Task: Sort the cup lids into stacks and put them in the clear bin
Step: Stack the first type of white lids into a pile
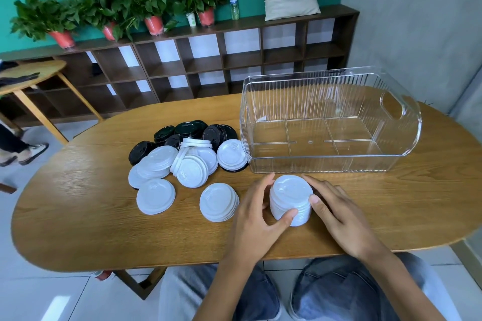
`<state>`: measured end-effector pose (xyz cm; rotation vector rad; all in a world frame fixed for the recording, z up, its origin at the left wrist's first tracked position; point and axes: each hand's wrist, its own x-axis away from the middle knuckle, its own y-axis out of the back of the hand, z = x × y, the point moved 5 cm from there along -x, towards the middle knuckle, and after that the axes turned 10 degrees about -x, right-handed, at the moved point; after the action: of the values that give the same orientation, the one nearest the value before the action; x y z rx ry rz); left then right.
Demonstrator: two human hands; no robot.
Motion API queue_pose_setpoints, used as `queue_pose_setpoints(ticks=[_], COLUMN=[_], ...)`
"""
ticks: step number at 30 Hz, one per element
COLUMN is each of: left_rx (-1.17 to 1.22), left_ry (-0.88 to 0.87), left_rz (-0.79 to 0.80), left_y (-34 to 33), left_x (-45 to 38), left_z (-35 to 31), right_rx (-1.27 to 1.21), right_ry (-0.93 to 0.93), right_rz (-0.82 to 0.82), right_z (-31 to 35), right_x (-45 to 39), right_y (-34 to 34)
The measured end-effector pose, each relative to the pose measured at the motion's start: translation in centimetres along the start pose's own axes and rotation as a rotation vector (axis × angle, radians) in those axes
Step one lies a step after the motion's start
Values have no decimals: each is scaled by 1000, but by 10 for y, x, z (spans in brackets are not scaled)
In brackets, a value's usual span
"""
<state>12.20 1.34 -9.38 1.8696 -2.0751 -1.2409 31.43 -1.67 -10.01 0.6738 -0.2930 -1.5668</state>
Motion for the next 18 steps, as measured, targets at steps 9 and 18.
queue_pose_setpoints(ticks=[9,18], left_rx=[-21,-4], left_ry=[-5,-28], left_rz=[20,11], left_y=[-1,2], left_x=[-1,-1], left_z=[1,1], right_rx=[-32,-74], right_ry=[13,23], right_rz=[-5,12], right_z=[1,1], right_x=[2,3], right_y=[1,3])
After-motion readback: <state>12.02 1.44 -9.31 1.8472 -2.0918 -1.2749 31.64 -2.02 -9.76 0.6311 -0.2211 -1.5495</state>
